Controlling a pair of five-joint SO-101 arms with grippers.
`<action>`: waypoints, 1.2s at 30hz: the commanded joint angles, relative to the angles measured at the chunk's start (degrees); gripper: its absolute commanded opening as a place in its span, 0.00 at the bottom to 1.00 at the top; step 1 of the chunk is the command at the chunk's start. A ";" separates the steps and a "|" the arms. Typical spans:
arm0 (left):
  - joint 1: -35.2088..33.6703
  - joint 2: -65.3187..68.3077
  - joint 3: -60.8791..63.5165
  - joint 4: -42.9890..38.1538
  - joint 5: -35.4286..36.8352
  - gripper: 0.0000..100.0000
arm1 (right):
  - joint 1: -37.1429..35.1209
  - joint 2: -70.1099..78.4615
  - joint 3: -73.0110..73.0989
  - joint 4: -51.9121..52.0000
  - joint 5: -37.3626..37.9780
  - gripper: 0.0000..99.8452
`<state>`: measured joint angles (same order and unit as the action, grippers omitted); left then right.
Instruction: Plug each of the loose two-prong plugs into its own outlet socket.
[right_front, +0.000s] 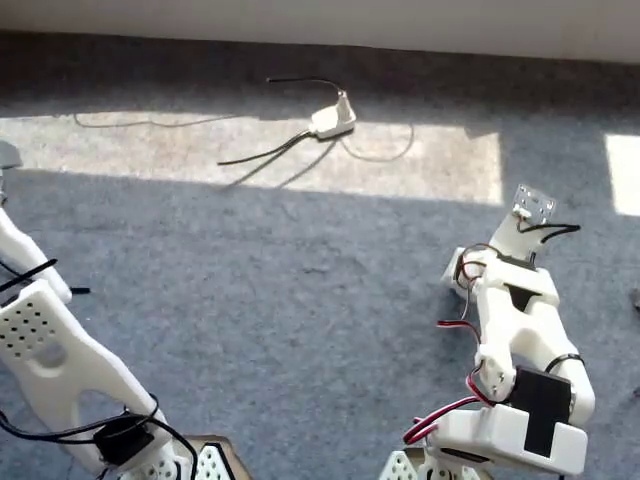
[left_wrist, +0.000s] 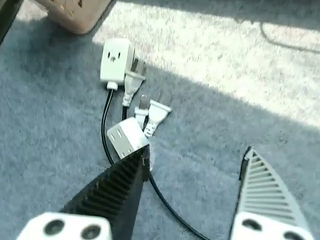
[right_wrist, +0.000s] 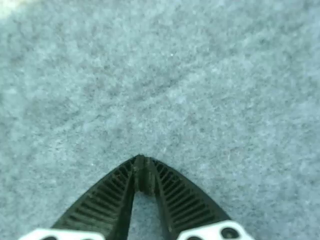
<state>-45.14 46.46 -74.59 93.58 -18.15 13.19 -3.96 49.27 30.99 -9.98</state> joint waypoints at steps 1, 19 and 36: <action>-4.70 -3.82 -0.84 6.07 6.51 0.28 | 0.57 -0.13 -1.63 -1.19 0.00 0.01; -11.82 11.74 -1.27 -0.79 18.11 0.28 | 0.57 -0.13 -1.54 -1.19 0.00 0.01; -9.27 17.54 -1.36 -7.82 21.45 0.28 | 0.57 -0.13 -1.54 -1.19 0.00 0.01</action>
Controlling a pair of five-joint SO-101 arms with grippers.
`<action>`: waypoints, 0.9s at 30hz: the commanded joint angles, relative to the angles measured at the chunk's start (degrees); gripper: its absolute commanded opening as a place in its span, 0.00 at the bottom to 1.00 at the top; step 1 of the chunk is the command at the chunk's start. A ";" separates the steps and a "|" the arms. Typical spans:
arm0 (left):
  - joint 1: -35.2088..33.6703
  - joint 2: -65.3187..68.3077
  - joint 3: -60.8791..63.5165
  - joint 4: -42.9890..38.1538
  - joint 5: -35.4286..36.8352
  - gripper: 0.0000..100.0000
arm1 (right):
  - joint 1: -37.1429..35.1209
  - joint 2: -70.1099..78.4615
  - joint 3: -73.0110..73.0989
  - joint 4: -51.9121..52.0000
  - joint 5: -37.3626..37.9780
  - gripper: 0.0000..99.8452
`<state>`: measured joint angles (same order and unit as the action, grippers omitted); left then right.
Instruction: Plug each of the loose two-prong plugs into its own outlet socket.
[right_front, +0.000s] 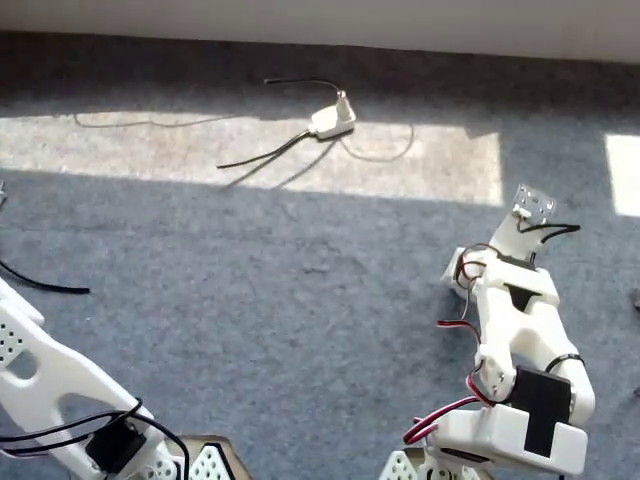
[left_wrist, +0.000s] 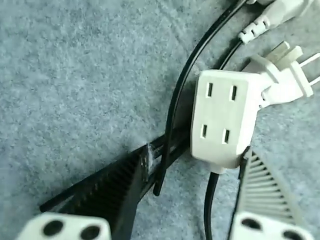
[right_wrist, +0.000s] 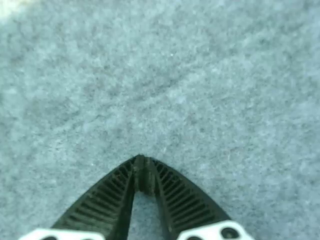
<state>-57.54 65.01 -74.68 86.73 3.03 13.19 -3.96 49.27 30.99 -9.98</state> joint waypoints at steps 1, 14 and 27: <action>3.65 -1.01 -1.27 -0.97 0.26 0.28 | 0.57 -0.13 -1.54 -1.19 0.00 0.01; 5.93 2.95 -1.27 -10.11 6.86 0.28 | 0.57 -0.13 -1.54 -1.19 0.00 0.01; 4.00 5.93 -1.27 -11.52 7.03 0.27 | 0.57 -0.13 -1.54 -1.19 0.00 0.01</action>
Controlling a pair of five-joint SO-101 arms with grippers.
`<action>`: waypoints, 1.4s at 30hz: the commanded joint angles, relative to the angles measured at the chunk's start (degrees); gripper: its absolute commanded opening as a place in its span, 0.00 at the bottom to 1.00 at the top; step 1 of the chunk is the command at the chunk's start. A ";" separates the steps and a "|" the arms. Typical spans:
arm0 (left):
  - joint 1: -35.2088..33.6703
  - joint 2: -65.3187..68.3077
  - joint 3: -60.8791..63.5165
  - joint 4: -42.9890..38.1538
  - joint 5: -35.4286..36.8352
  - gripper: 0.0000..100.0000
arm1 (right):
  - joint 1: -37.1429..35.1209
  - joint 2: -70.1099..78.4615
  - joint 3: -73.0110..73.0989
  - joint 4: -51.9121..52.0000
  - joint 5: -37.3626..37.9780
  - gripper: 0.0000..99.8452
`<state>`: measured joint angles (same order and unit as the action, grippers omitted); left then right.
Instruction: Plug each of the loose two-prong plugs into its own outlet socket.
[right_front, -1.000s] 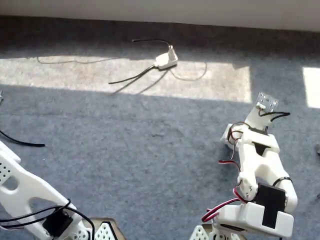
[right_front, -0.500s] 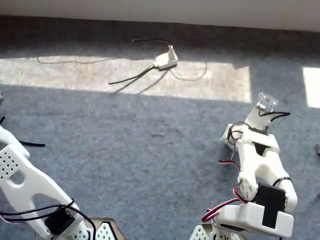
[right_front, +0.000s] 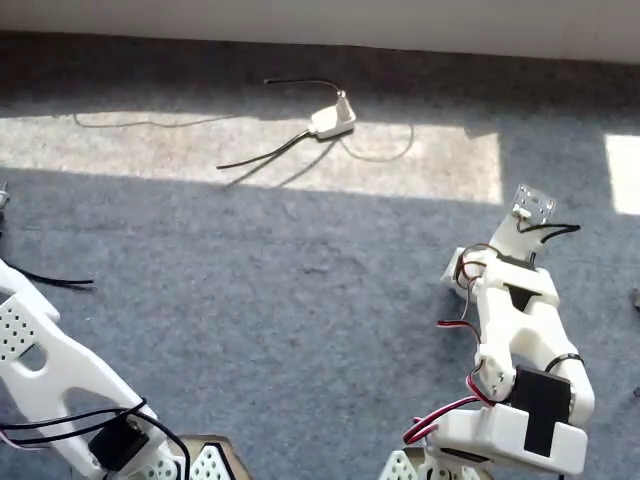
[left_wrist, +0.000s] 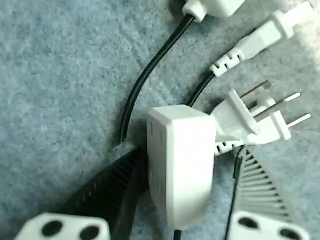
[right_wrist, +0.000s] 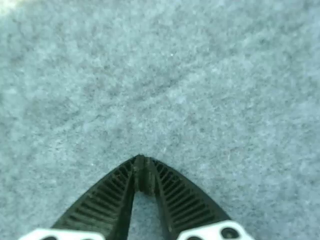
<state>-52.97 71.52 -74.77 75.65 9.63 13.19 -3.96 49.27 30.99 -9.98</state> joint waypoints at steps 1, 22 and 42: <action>-0.57 -0.57 -1.19 -0.35 0.44 0.25 | 0.57 -0.13 -1.54 -1.19 0.00 0.01; 10.68 -12.97 -20.35 25.76 -6.68 0.01 | 0.57 -0.13 -1.63 -1.19 0.00 0.01; 31.25 -57.89 46.20 26.02 -17.76 0.01 | 0.57 -0.13 -1.80 -1.19 0.00 0.01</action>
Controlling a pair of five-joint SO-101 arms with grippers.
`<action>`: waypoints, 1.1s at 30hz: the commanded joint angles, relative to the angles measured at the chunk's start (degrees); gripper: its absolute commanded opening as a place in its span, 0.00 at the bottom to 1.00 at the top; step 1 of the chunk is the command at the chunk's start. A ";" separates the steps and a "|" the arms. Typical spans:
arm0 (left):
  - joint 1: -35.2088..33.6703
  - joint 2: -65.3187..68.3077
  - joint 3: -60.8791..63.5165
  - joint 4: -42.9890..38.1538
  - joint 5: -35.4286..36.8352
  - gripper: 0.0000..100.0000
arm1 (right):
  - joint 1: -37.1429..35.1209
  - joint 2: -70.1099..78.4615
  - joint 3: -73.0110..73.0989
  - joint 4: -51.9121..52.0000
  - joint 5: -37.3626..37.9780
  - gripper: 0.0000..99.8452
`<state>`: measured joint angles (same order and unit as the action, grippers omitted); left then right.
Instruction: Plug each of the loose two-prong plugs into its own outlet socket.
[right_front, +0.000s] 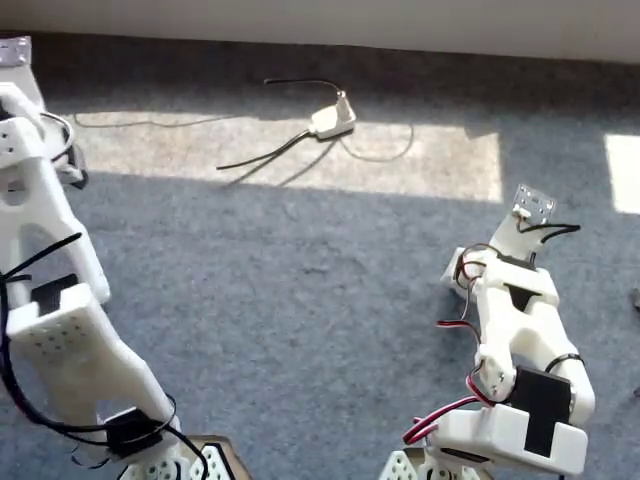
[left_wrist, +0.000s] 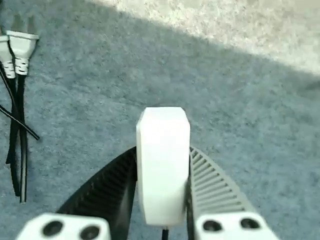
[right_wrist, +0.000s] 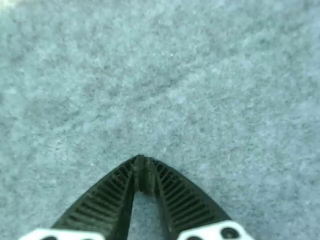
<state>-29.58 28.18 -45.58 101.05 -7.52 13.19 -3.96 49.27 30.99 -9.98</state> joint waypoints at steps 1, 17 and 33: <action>9.98 -17.36 20.79 0.62 -0.62 0.01 | 0.57 -0.13 -1.80 -1.19 0.00 0.01; 40.75 -28.26 66.07 -29.27 -0.44 0.01 | 0.57 -0.13 -1.71 -1.19 0.00 0.01; 42.95 -23.78 65.98 -36.57 0.88 0.17 | 0.66 -0.13 -1.54 -1.19 0.00 0.01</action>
<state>15.52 2.68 21.32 65.71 -6.64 13.19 -3.96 49.27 30.99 -9.98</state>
